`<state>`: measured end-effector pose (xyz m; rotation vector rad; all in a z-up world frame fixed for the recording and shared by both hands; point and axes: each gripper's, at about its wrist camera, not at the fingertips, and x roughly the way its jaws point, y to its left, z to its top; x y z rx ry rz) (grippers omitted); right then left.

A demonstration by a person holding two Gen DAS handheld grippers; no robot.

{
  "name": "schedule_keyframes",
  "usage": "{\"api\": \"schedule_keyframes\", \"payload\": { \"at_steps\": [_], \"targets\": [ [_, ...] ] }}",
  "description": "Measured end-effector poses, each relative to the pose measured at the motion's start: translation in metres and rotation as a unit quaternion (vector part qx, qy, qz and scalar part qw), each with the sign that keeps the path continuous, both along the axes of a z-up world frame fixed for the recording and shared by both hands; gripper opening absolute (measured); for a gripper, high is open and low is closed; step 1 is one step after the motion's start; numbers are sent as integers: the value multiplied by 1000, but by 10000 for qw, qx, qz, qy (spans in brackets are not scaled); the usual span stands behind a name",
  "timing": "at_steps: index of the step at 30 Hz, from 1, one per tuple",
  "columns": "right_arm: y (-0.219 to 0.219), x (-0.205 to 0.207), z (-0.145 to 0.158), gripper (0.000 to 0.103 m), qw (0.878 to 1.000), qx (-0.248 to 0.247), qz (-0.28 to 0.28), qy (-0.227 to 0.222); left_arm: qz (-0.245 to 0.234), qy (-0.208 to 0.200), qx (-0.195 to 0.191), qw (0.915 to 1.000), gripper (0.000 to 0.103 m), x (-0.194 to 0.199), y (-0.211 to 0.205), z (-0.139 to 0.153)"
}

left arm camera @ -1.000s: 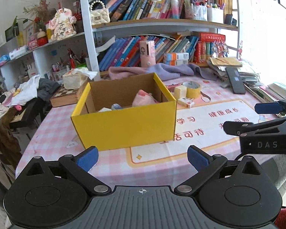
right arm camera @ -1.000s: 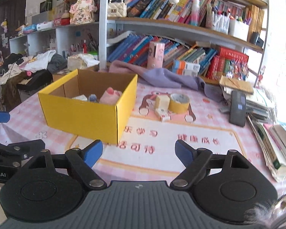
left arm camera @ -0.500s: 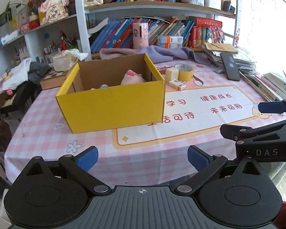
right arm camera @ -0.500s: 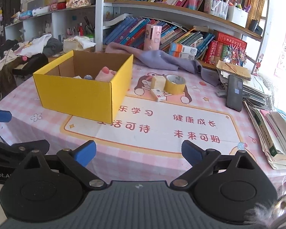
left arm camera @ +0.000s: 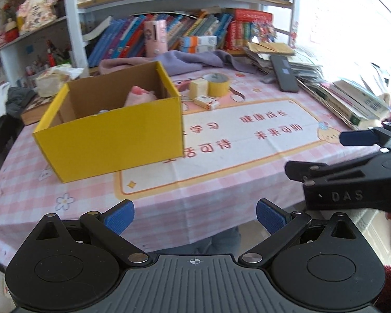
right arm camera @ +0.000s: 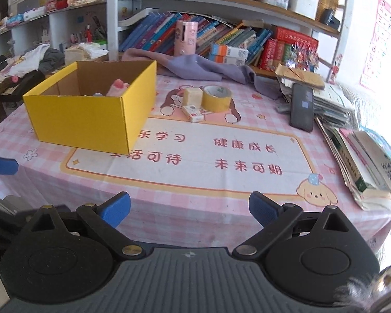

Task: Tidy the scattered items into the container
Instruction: 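Withdraw both tools up and away from the yellow box, then move the left tool toward the small white card box while the right tool moves toward the yellow tape roll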

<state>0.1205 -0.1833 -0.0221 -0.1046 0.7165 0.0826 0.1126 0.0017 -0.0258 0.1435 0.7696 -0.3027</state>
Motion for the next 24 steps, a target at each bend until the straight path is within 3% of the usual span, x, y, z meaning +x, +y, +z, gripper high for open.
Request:
{"api": "schedule_keyframes", "payload": {
  "at_steps": [12, 24],
  "targets": [
    [-2, 46, 2, 98, 9996, 251, 66, -144, -153, -455, 110, 9988, 101, 17, -8, 10],
    [-31, 115, 6, 98, 9995, 195, 166, -187, -279, -663, 80, 9974, 101, 76, -44, 15]
  ]
}}
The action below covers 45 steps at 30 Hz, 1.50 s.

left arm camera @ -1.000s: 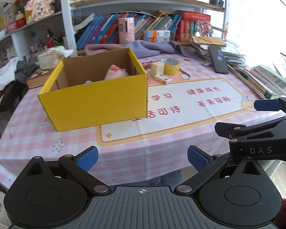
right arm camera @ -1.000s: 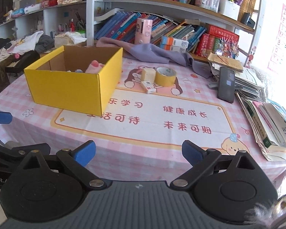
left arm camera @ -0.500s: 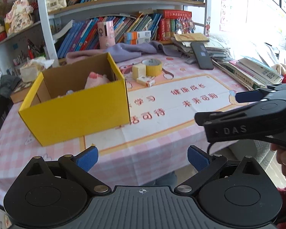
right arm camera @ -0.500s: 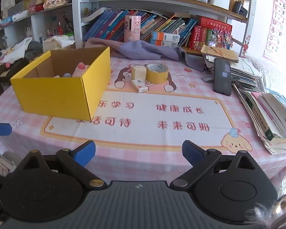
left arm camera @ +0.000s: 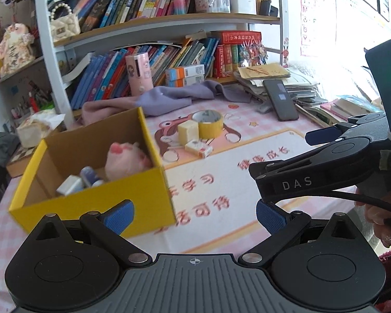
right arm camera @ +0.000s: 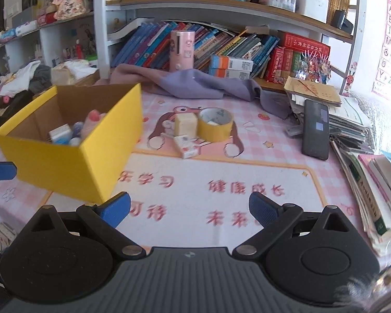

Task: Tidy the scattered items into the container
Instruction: 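Move the left tool toward the small white card box while the right tool moves toward the yellow tape roll, then close the left gripper on the white card box while the right gripper closes on the tape roll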

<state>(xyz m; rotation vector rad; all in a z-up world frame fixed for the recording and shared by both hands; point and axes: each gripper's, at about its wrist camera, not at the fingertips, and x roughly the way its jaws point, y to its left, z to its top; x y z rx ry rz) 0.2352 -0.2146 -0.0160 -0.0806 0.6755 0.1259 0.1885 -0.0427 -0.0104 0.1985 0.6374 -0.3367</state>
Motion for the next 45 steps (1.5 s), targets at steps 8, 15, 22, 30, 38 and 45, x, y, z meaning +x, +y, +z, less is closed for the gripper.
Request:
{"api": "schedule_keyframes", "payload": {
  "at_steps": [8, 15, 22, 30, 38, 45],
  "targets": [
    [-46, 50, 2, 98, 9999, -63, -19, 108, -56, 88, -63, 9999, 101, 45, -46, 0],
    [-81, 97, 2, 98, 9996, -81, 230, 124, 166, 153, -94, 9997, 101, 87, -81, -3],
    [-101, 148, -3, 98, 9976, -108, 669, 115, 825, 426, -85, 9956, 100, 131, -101, -16],
    [-104, 217, -21, 98, 9917, -67, 1219, 393, 1489, 874, -264, 9846, 85, 177, -107, -36],
    [-83, 277, -39, 98, 9753, -197, 2101, 650, 2100, 1250, -305, 9692, 59, 220, -110, -64],
    [-65, 312, -59, 98, 9613, -346, 2569, 928, 2429, 1465, -383, 9582, 53, 248, -110, -83]
  ]
}}
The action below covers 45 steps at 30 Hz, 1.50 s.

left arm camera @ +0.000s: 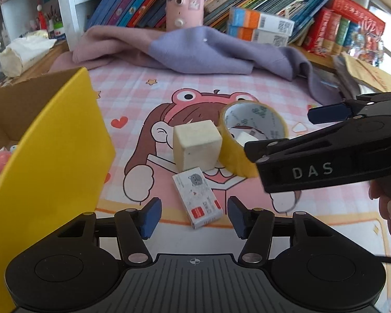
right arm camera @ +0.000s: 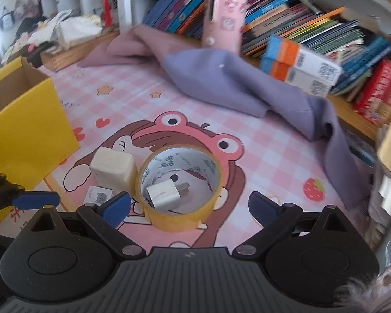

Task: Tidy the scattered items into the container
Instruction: 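Close the left gripper on the white card box while the right gripper closes on the tape roll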

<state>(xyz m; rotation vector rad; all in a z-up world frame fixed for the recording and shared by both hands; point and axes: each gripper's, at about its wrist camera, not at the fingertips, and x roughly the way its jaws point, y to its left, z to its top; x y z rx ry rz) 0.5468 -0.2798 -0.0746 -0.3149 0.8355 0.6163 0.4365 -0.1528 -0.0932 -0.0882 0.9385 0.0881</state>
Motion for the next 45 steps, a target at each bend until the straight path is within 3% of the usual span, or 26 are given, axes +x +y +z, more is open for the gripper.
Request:
{"api": "schedule_keyframes", "payload": {
  "at_steps": [8, 14, 17, 19, 45],
  "targets": [
    [15, 19, -17, 98, 9993, -35, 317, 180, 249, 192, 20, 9995, 48, 20, 4, -13],
    [18, 29, -22, 98, 9990, 59, 394, 224, 246, 182, 26, 9995, 32, 23, 4, -16],
    [18, 32, -23, 95, 9987, 101, 403, 294, 238, 181, -60, 9995, 29, 23, 9, -15],
    [17, 34, -23, 87, 9984, 125, 420, 356, 231, 202, -126, 9994, 29, 21, 11, -14],
    [-32, -54, 35, 87, 9964, 774, -327, 55, -557, -442, -265, 9971, 29, -53, 8, 54]
  ]
}}
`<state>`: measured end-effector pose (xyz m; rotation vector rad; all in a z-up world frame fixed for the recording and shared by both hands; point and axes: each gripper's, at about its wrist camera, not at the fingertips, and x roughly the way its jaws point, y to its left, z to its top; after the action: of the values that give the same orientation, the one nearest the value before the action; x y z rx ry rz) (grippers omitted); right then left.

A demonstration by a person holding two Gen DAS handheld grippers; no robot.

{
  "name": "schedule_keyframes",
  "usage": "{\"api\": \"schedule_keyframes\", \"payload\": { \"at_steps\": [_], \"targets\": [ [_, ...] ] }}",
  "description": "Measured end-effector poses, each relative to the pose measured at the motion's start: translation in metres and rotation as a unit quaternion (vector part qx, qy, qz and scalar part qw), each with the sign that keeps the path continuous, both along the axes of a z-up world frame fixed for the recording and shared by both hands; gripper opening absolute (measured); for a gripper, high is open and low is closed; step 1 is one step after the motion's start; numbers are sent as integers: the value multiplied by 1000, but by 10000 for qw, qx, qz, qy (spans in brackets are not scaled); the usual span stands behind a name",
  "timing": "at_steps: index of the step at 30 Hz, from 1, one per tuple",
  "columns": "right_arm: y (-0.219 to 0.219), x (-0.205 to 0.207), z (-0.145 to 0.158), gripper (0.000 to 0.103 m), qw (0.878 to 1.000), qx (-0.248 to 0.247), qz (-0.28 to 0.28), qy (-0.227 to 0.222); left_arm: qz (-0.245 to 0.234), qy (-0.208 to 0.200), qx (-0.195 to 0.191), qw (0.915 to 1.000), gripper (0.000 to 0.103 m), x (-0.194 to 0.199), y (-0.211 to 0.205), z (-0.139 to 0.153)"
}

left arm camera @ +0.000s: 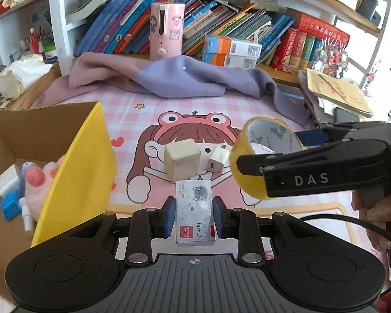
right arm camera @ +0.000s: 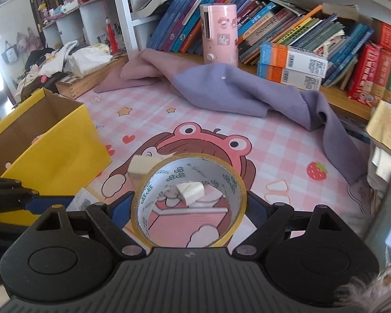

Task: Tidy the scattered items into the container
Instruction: 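Close the left gripper on the white card box while the right gripper closes on the tape roll, then lift the card box with the left tool while the right tool lifts the tape roll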

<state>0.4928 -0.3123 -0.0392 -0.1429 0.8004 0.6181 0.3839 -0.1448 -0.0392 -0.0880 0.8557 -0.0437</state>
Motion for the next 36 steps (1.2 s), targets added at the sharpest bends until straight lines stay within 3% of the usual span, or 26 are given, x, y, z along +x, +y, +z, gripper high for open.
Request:
{"api": "schedule_keyframes", "payload": {
  "at_steps": [17, 31, 36],
  "targets": [
    [-2, -101, 29, 87, 9969, 146, -769, -22, -800, -368, -334, 9956, 29, -70, 29, 34],
    [28, -197, 43, 87, 9876, 33, -1541, -289, -1492, -760, -553, 9843, 29, -126, 63, 39],
    [50, -232, 41, 87, 9837, -60, -1775, -279, -1519, -721, -677, 9834, 29, -161, 89, 35]
  ]
}}
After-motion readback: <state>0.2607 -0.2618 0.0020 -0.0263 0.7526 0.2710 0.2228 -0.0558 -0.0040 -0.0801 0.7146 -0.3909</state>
